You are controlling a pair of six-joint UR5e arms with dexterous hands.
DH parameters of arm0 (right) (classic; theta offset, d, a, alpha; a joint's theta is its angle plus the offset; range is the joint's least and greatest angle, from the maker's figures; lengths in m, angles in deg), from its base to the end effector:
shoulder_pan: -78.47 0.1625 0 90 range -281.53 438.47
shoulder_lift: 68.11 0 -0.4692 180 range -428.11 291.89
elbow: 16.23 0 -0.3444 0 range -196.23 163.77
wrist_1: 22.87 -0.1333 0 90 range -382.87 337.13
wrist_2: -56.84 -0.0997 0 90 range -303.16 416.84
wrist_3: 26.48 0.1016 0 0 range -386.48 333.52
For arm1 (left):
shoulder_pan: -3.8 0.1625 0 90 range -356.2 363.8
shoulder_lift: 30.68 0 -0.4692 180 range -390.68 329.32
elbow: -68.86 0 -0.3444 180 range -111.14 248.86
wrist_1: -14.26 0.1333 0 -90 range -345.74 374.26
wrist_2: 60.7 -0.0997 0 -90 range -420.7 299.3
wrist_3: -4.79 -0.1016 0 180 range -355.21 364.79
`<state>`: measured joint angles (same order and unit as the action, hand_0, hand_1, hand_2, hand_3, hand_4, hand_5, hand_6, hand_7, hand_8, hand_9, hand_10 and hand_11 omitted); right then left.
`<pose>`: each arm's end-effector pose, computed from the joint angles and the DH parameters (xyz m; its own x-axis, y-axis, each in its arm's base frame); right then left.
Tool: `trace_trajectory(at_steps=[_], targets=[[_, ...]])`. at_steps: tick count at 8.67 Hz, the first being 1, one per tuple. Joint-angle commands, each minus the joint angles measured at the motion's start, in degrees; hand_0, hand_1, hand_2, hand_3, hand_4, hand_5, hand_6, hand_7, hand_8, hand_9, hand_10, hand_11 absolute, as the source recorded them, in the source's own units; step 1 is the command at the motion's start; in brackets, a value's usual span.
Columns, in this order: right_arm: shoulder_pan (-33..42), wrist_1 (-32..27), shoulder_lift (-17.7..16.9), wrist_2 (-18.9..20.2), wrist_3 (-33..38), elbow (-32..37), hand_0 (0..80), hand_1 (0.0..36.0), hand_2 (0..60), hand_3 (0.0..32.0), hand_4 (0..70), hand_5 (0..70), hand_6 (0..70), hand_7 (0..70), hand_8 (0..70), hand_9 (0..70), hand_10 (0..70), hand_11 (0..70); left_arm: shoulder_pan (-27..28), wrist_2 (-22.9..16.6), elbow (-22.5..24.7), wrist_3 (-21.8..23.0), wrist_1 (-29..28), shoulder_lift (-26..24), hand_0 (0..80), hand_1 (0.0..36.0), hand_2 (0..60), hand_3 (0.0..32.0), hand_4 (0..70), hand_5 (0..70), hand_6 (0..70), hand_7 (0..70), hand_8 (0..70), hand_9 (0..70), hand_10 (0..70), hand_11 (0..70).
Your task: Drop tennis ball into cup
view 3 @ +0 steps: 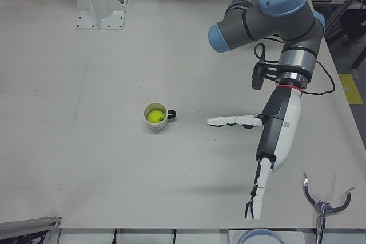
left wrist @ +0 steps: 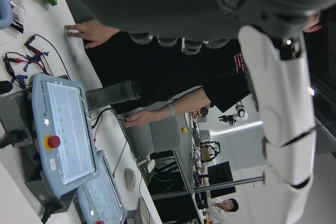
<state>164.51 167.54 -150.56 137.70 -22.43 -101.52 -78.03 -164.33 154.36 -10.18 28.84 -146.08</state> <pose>0.1151 -0.5011 0.7226 -0.9940 -0.0980 -0.0491 0.0613 -0.1248 -0.9903 -0.0184 -0.6412 0.5517 -0.9012 -0.3292 -0.2818 0.2248 0.2008 -0.9535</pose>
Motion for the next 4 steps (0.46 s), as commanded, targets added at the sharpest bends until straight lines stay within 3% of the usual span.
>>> trace_trajectory(at_steps=[1,4], targets=[[0.00,0.05,0.00,0.00,-0.09,-0.23,0.0,0.0,0.0,0.0,0.0,0.0,0.0,0.0,0.0,0.0,0.0,0.0,-0.96,0.00,3.26,0.65,3.78,1.40,50.3,23.4,10.6,0.0,0.0,1.6,0.2,6.1,0.0,0.0,0.0,0.0],[0.00,0.05,0.00,0.00,-0.18,-0.32,0.0,0.0,0.0,0.0,0.0,0.0,0.0,0.0,0.0,0.0,0.0,0.0,-1.05,-0.09,3.89,0.56,3.87,1.67,49.3,22.6,12.1,0.0,0.0,0.8,0.1,6.9,0.0,0.0,0.0,0.0]])
